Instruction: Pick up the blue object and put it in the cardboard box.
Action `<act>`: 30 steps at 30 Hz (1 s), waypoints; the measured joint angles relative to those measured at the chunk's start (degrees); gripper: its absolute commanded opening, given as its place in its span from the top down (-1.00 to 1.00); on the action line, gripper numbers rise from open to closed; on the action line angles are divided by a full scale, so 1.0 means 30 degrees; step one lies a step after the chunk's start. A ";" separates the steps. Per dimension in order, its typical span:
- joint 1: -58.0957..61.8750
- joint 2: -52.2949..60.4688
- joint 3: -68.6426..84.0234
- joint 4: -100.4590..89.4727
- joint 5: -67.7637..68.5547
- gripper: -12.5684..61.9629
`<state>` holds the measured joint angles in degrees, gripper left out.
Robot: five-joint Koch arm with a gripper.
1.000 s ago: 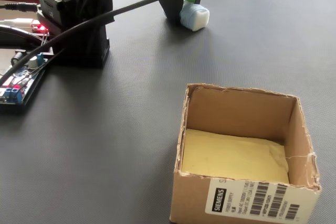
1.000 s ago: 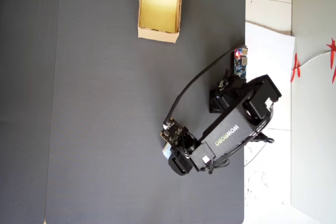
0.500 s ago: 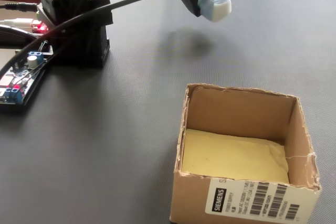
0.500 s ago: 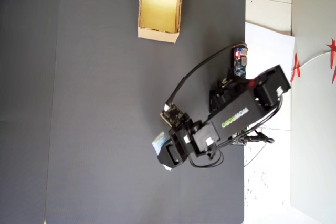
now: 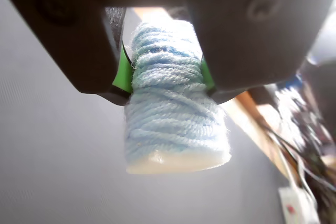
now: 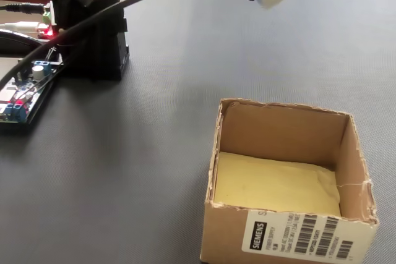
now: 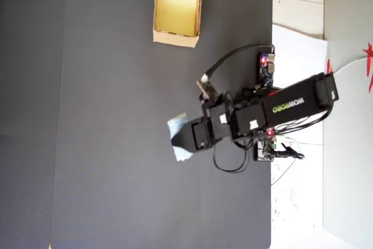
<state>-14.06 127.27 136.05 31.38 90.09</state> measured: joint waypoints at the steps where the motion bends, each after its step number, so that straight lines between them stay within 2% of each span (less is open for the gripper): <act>1: 0.0146 0.0117 0.0088 0.0000 -0.0059 0.54; 15: 0.6768 0.1113 0.1729 -0.3545 -0.1143 0.54; 18: 1.0635 0.1084 0.1729 -0.4189 -0.1641 0.54; 20: 1.3242 0.1084 -0.0029 -0.4189 -0.2490 0.54; 21: 1.3242 0.1084 -0.0029 -0.4189 -0.2490 0.54; 22: 1.4736 0.0410 -0.1406 -0.4248 -0.3428 0.54; 24: 1.5146 0.0176 -0.1963 -0.4248 -0.3750 0.54; 30: 1.7139 -0.4043 -0.4863 -0.4307 -0.4131 0.54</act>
<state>37.35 115.14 121.46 18.46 77.70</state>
